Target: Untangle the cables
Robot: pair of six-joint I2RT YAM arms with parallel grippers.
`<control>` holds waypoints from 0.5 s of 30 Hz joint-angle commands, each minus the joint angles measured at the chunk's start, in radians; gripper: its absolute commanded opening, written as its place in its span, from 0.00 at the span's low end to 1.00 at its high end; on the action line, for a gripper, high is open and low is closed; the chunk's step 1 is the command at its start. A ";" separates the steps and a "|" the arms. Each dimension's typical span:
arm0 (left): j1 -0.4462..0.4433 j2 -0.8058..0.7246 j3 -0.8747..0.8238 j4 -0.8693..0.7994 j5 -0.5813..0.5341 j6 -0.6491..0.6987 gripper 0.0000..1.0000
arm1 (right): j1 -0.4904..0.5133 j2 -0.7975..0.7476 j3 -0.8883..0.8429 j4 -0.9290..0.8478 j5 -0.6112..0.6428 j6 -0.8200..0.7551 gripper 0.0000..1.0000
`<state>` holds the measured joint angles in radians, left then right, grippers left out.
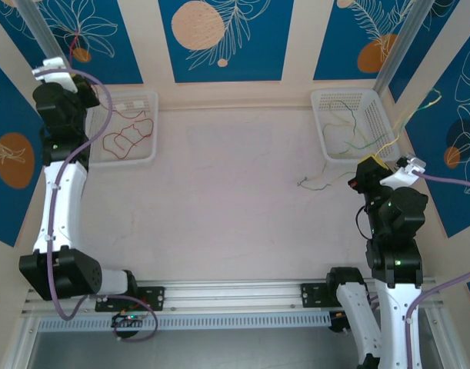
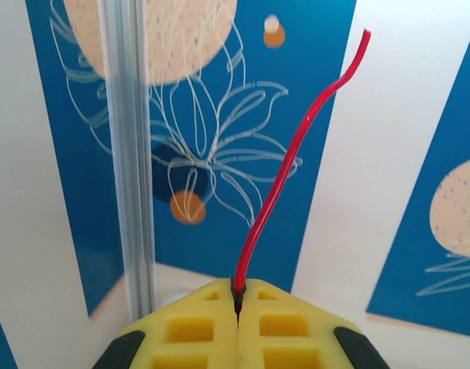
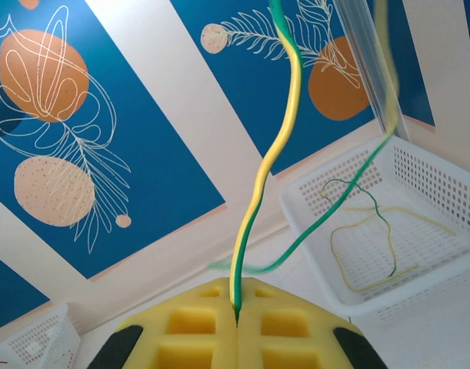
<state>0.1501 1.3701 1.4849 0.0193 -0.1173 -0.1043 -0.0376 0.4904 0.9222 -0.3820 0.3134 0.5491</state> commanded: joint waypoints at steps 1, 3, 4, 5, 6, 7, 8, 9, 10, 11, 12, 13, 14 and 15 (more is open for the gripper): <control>0.000 0.066 0.076 0.015 -0.045 0.102 0.00 | -0.001 -0.012 0.002 0.023 -0.007 0.005 0.00; 0.000 0.099 0.103 0.012 -0.060 0.132 0.00 | -0.001 -0.013 0.006 0.020 -0.008 0.002 0.00; 0.000 0.119 0.116 0.006 -0.051 0.144 0.00 | -0.001 -0.016 0.007 0.017 -0.006 0.001 0.00; 0.000 0.134 0.126 -0.002 -0.038 0.149 0.00 | 0.000 -0.016 0.007 0.017 -0.004 0.000 0.00; 0.000 0.152 0.129 -0.009 -0.020 0.152 0.00 | -0.001 -0.019 0.007 0.017 -0.004 0.001 0.00; 0.000 0.169 0.128 -0.013 -0.008 0.153 0.00 | -0.001 -0.022 0.006 0.017 -0.004 0.001 0.00; 0.000 0.184 0.120 -0.012 -0.003 0.152 0.00 | -0.001 -0.024 0.005 0.018 -0.004 0.002 0.00; 0.000 0.201 0.106 -0.002 -0.005 0.155 0.00 | -0.001 -0.025 0.005 0.016 -0.005 0.002 0.00; 0.000 0.217 0.093 0.008 -0.016 0.160 0.00 | -0.001 -0.024 0.004 0.017 -0.008 0.002 0.00; -0.002 0.237 0.081 0.018 -0.033 0.164 0.00 | 0.000 -0.026 0.005 0.017 -0.012 0.000 0.00; -0.002 0.258 0.075 0.021 -0.045 0.176 0.00 | -0.001 -0.026 0.008 0.016 -0.017 -0.003 0.00; -0.005 0.277 0.072 0.019 -0.060 0.189 0.00 | -0.001 -0.026 0.011 0.012 -0.017 -0.006 0.00; -0.009 0.299 0.069 0.023 -0.092 0.210 0.00 | -0.001 -0.026 0.017 0.009 -0.018 -0.012 0.00; -0.016 0.324 0.069 0.025 -0.113 0.241 0.00 | -0.001 -0.027 0.022 0.004 -0.017 -0.018 0.00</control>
<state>0.1463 1.6474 1.5677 0.0212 -0.1646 0.0608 -0.0376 0.4789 0.9226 -0.3847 0.3092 0.5484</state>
